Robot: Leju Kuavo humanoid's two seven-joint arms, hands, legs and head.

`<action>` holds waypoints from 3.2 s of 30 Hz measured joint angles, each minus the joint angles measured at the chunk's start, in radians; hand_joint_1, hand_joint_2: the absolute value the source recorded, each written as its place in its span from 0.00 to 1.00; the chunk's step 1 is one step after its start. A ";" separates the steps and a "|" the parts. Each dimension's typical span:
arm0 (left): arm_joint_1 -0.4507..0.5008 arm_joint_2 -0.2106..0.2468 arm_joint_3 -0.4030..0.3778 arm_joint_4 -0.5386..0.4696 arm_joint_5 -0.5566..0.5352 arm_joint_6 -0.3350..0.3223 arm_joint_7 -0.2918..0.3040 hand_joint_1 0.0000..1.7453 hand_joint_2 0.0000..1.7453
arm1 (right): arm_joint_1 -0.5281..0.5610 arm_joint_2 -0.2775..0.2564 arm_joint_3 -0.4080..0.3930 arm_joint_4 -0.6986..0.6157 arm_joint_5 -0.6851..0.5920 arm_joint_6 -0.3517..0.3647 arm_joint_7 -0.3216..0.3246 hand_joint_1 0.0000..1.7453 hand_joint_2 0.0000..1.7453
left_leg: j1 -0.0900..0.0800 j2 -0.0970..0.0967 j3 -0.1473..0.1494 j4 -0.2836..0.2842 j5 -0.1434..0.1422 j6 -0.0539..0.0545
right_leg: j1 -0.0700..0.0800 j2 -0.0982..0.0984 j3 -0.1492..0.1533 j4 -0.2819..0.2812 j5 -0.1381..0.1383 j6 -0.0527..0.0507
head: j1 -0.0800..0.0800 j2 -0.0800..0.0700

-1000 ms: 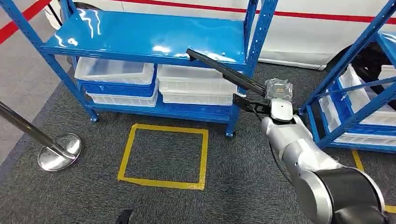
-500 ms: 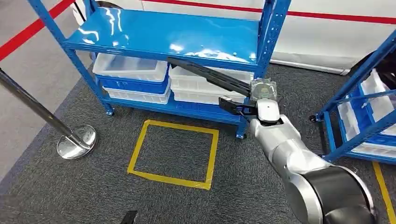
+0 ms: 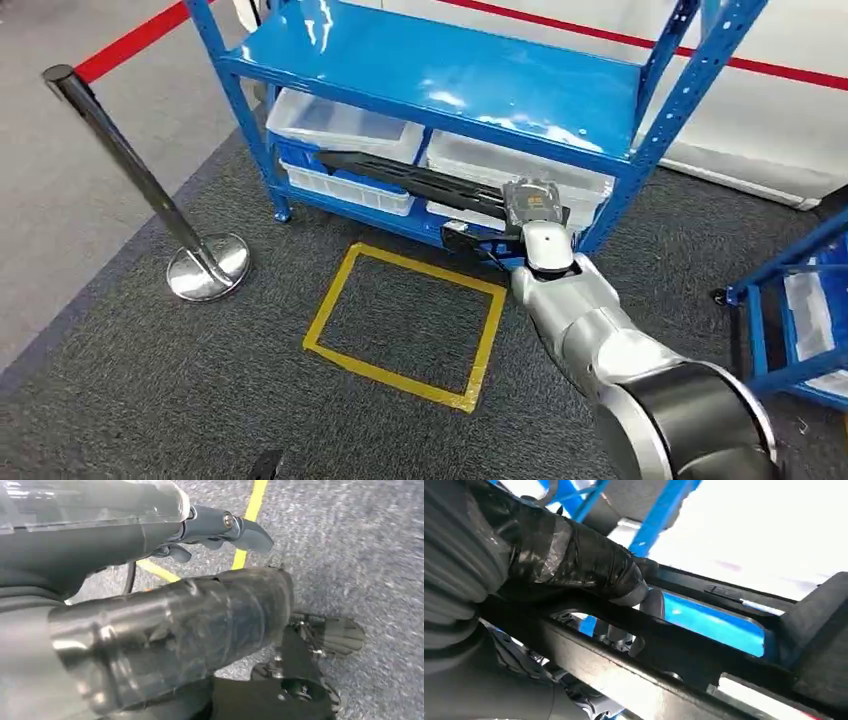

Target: Take the parts from the cabinet and place them on the table.

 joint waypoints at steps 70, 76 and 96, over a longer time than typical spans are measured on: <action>0.009 0.003 0.003 0.000 -0.008 0.008 0.000 0.00 0.00 | 0.019 -0.074 -0.001 -0.007 -0.006 -0.064 0.012 1.00 1.00 | 0.009 -0.066 -0.040 0.020 0.005 -0.038 | -0.015 0.042 0.128 -0.284 0.115 -0.022 | -0.017 0.000; 0.005 0.002 0.003 0.000 -0.007 0.008 -0.002 0.00 0.00 | 0.018 -0.077 -0.006 -0.006 -0.006 -0.071 0.007 1.00 1.00 | 0.009 0.045 -0.174 0.300 -0.106 -0.061 | -0.005 -0.026 0.136 -0.288 0.110 -0.038 | -0.029 0.000; 0.003 0.002 0.003 0.000 -0.008 0.012 -0.003 0.00 0.00 | 0.025 -0.100 -0.035 -0.006 -0.006 -0.074 0.005 1.00 1.00 | -0.004 -0.040 -0.025 0.023 -0.001 -0.013 | -0.014 0.073 0.127 -0.265 0.094 0.007 | -0.025 0.000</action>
